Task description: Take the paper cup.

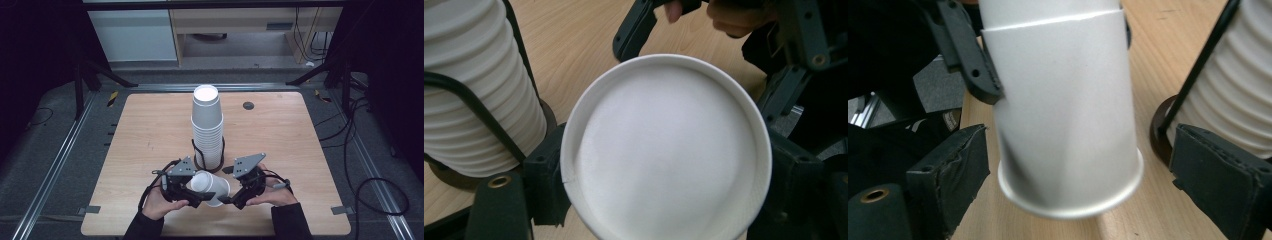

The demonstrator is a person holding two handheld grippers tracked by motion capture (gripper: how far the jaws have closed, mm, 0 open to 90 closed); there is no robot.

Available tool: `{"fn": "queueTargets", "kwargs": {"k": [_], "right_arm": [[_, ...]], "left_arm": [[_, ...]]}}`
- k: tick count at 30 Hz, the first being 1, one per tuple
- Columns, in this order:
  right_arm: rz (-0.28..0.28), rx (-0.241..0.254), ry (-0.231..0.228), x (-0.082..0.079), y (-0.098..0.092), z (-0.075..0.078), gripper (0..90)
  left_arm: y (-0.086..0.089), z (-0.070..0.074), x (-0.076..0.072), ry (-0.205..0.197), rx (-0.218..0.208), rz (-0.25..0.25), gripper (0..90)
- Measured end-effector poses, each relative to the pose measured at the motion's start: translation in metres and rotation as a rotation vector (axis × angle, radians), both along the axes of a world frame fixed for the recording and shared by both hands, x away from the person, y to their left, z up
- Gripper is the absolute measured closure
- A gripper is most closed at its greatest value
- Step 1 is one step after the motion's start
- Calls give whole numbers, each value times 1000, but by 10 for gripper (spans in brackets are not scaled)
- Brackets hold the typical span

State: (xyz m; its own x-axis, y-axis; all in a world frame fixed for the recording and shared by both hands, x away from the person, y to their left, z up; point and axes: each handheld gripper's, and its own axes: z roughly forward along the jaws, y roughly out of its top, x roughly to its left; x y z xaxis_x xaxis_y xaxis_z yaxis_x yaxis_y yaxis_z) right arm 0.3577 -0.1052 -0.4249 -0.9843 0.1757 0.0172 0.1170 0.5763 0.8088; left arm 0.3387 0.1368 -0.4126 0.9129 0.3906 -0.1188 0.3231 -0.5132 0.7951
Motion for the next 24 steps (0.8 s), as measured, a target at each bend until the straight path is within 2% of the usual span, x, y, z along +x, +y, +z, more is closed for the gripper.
{"fn": "queueTargets", "kwargs": {"k": [2,9,16,21,24], "right_arm": [[-1,4,0,0,-2,1,91],[-57,48,-7,1,-19,7,92],[-105,97,1,1,-32,4,90],[-114,137,12,-1,-38,1,91],[-117,147,19,-2,-39,-2,91]], "left_arm": [[2,0,0,-3,-5,7,215],[13,0,0,-14,-27,41,214],[27,0,-1,-26,-88,81,213],[35,-1,-3,-43,-137,124,213],[37,-2,-4,-56,-143,138,213]]}}
